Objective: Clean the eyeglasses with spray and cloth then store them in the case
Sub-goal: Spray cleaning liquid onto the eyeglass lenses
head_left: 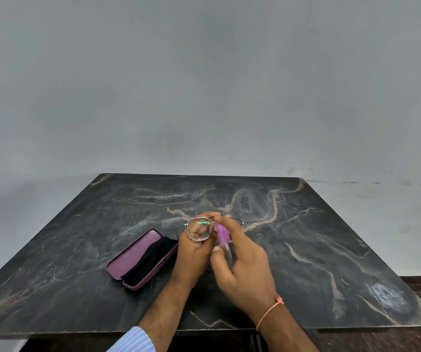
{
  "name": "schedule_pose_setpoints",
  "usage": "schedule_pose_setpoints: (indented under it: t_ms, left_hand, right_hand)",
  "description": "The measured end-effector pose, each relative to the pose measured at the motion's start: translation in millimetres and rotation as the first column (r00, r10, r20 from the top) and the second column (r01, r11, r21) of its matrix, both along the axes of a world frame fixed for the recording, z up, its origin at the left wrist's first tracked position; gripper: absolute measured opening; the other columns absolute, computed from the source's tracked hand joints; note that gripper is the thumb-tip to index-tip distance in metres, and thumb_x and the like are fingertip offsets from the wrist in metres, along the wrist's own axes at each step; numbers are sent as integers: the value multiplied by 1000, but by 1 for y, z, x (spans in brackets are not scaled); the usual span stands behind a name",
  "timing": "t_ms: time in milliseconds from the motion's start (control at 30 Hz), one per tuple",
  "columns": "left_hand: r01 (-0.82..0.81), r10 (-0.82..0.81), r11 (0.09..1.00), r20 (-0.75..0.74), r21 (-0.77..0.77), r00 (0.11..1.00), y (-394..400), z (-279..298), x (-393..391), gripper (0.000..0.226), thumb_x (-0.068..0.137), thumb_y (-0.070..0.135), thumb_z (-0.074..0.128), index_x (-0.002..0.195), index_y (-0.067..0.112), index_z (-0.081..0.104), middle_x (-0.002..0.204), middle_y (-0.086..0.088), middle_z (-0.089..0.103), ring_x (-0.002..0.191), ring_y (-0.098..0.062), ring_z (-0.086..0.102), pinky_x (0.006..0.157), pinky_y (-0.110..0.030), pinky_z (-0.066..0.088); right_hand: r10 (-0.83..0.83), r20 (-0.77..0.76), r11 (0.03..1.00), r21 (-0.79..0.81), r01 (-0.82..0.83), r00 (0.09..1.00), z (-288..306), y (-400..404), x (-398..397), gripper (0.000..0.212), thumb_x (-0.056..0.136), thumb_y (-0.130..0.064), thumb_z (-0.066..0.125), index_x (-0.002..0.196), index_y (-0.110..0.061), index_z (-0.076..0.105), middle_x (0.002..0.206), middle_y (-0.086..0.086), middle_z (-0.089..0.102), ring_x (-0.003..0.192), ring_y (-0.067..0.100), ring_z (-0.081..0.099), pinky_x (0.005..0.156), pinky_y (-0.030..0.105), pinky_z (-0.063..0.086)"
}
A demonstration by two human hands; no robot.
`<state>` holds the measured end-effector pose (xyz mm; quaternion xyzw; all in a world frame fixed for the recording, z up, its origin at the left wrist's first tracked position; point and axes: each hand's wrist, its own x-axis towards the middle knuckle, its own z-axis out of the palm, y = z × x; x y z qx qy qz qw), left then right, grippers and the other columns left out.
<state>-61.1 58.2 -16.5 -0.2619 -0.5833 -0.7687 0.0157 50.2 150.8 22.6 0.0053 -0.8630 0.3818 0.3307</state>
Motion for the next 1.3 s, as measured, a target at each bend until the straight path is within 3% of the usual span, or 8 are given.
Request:
schedule_pose_setpoints:
  t_ms: [200, 300, 400, 500, 633, 800, 967, 1300]
  left_hand:
    - [78, -79, 997, 39, 19, 996, -2, 2, 3, 19, 95, -1, 65, 110, 8, 72, 85, 1, 75, 79, -11, 72, 72, -26, 60]
    - [117, -123, 990, 89, 76, 988, -2, 2, 1, 23, 102, -6, 60, 120, 4, 71, 98, -9, 76, 92, -21, 74, 85, -34, 64]
    - [75, -76, 996, 53, 38, 996, -1, 4, 3, 12, 98, 10, 72, 109, 5, 72, 91, -2, 78, 86, -15, 75, 79, -29, 62]
    - [-4, 4, 1000, -25, -2, 1000, 2, 2, 2, 16, 102, 8, 73, 117, 12, 73, 108, -7, 82, 104, -22, 80, 91, -34, 63]
    - [-39, 40, 999, -50, 15, 998, 3, 1, 2, 24, 101, 13, 71, 125, 11, 70, 122, -6, 82, 120, -21, 77, 104, -27, 58]
    - [-57, 56, 998, -60, -12, 997, 3, 3, 3, 23, 103, 9, 70, 126, 12, 70, 124, 0, 82, 121, -16, 76, 103, -22, 56]
    - [-57, 56, 998, -58, -10, 997, 2, 6, 5, 24, 101, 12, 70, 125, 14, 71, 123, 6, 81, 120, -12, 76, 101, -17, 55]
    - [-73, 71, 997, -105, -15, 992, 0, 7, 9, 25, 97, 20, 70, 122, 15, 71, 122, 10, 82, 119, -12, 76, 101, -30, 61]
  right_hand:
    - [-32, 44, 991, 133, 26, 999, 10, -14, -11, 49, 87, -33, 56, 135, -43, 55, 81, -23, 58, 74, 7, 62, 68, 31, 55]
    - [-77, 15, 981, 178, 73, 997, 7, -14, -15, 51, 88, -37, 57, 138, -41, 55, 96, -21, 69, 83, 6, 67, 72, 35, 59]
    - [-86, -41, 977, 194, 92, 995, 4, -10, -11, 57, 90, -36, 58, 147, -40, 53, 119, -21, 74, 96, 1, 71, 78, 24, 59]
    - [-89, -74, 991, 90, 96, 993, -1, 3, -1, 58, 93, -27, 64, 148, -40, 52, 88, -23, 70, 67, 2, 65, 60, 11, 48]
    - [-201, -103, 979, -11, 201, 974, -19, 43, 3, 61, 97, -22, 69, 149, -46, 46, 59, -7, 57, 46, 16, 51, 46, 21, 42]
    - [-276, 7, 948, -161, 274, 961, -36, 100, 4, 72, 97, -25, 76, 154, -49, 38, 109, -22, 74, 72, 16, 73, 68, 36, 62]
    - [-245, 47, 949, -191, 250, 968, -49, 121, 2, 61, 94, -21, 80, 136, -53, 49, 102, -21, 76, 56, 19, 63, 68, 50, 62]
    - [-191, 99, 955, -212, 208, 977, -57, 130, -1, 67, 86, -36, 88, 137, -53, 48, 121, -9, 70, 85, 20, 79, 86, 46, 65]
